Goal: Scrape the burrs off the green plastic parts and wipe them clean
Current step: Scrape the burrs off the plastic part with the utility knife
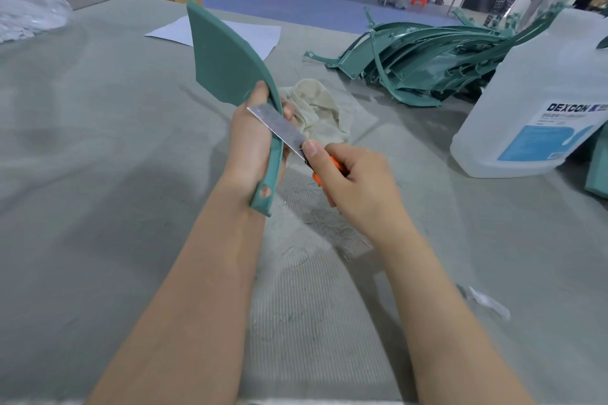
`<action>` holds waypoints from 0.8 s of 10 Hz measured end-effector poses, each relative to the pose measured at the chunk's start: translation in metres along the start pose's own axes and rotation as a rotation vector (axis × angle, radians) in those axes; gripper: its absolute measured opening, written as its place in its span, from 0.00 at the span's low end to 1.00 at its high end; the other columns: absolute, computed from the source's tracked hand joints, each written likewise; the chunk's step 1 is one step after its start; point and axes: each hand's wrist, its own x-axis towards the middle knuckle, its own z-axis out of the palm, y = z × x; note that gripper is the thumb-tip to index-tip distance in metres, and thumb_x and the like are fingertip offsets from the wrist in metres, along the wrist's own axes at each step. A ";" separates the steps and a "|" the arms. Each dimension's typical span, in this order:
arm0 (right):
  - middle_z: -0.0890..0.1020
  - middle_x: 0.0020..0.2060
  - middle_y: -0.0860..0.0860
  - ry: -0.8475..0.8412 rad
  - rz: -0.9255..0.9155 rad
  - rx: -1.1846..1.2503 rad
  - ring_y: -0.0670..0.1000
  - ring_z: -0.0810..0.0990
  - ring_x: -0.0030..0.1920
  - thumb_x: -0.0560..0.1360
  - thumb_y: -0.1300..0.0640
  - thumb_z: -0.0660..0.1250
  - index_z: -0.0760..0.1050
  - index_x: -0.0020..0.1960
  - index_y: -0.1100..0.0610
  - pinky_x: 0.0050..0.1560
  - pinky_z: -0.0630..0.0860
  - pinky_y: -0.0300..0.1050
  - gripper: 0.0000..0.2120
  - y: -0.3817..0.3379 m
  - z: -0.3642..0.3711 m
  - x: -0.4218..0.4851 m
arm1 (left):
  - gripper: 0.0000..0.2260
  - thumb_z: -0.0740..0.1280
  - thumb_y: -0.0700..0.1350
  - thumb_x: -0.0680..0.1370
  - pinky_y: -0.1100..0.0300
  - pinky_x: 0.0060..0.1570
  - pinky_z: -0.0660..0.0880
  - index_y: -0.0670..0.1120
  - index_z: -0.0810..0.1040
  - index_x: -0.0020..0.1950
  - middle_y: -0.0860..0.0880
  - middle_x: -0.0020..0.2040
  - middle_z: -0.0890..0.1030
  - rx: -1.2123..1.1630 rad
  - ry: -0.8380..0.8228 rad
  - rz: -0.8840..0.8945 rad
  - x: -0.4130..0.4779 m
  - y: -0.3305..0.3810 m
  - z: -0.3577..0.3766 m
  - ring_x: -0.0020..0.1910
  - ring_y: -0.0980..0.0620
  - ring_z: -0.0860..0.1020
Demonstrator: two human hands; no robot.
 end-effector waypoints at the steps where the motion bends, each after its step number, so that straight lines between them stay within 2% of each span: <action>1: 0.74 0.28 0.61 -0.015 -0.001 0.037 0.59 0.73 0.29 0.75 0.37 0.58 0.67 0.30 0.57 0.32 0.73 0.56 0.26 -0.002 0.000 -0.001 | 0.15 0.57 0.44 0.83 0.68 0.27 0.70 0.46 0.69 0.35 0.57 0.23 0.73 -0.016 -0.025 0.013 0.001 0.000 -0.001 0.23 0.60 0.72; 2: 0.74 0.27 0.60 -0.025 -0.009 0.048 0.59 0.73 0.29 0.77 0.39 0.59 0.68 0.30 0.57 0.31 0.73 0.56 0.26 -0.001 -0.001 -0.001 | 0.16 0.57 0.45 0.83 0.68 0.26 0.69 0.46 0.69 0.35 0.57 0.22 0.73 -0.004 -0.032 0.015 0.001 -0.001 -0.001 0.22 0.60 0.72; 3: 0.74 0.26 0.59 -0.028 -0.026 0.045 0.57 0.73 0.28 0.79 0.40 0.60 0.67 0.29 0.52 0.31 0.73 0.56 0.24 0.000 -0.001 -0.001 | 0.16 0.57 0.46 0.83 0.66 0.27 0.68 0.46 0.68 0.35 0.57 0.22 0.72 -0.001 -0.057 -0.001 0.001 0.000 -0.001 0.23 0.60 0.71; 4: 0.74 0.26 0.59 -0.041 -0.026 0.051 0.58 0.73 0.28 0.78 0.40 0.59 0.67 0.29 0.52 0.31 0.73 0.56 0.24 -0.001 -0.002 -0.001 | 0.16 0.56 0.46 0.83 0.66 0.26 0.67 0.46 0.66 0.35 0.57 0.22 0.71 -0.015 -0.055 -0.008 -0.002 0.001 0.000 0.22 0.59 0.69; 5: 0.74 0.25 0.56 -0.071 -0.034 0.054 0.55 0.73 0.27 0.75 0.35 0.57 0.68 0.29 0.52 0.30 0.72 0.52 0.25 -0.003 -0.002 -0.002 | 0.17 0.54 0.45 0.83 0.68 0.20 0.61 0.45 0.64 0.34 0.54 0.20 0.67 -0.074 -0.005 -0.083 0.001 0.005 0.009 0.17 0.57 0.64; 6: 0.73 0.22 0.48 -0.140 -0.100 0.017 0.46 0.71 0.25 0.76 0.38 0.59 0.68 0.28 0.50 0.30 0.68 0.41 0.23 -0.007 0.004 -0.006 | 0.17 0.52 0.46 0.84 0.72 0.15 0.55 0.45 0.63 0.35 0.52 0.20 0.65 -0.192 -0.035 -0.165 0.005 0.010 0.003 0.15 0.57 0.61; 8: 0.75 0.26 0.59 -0.250 -0.183 0.009 0.54 0.71 0.28 0.76 0.42 0.61 0.71 0.31 0.61 0.31 0.68 0.48 0.25 -0.013 0.004 -0.010 | 0.15 0.52 0.44 0.83 0.69 0.15 0.56 0.45 0.63 0.36 0.52 0.21 0.66 -0.218 -0.025 -0.119 0.005 0.012 -0.003 0.16 0.58 0.61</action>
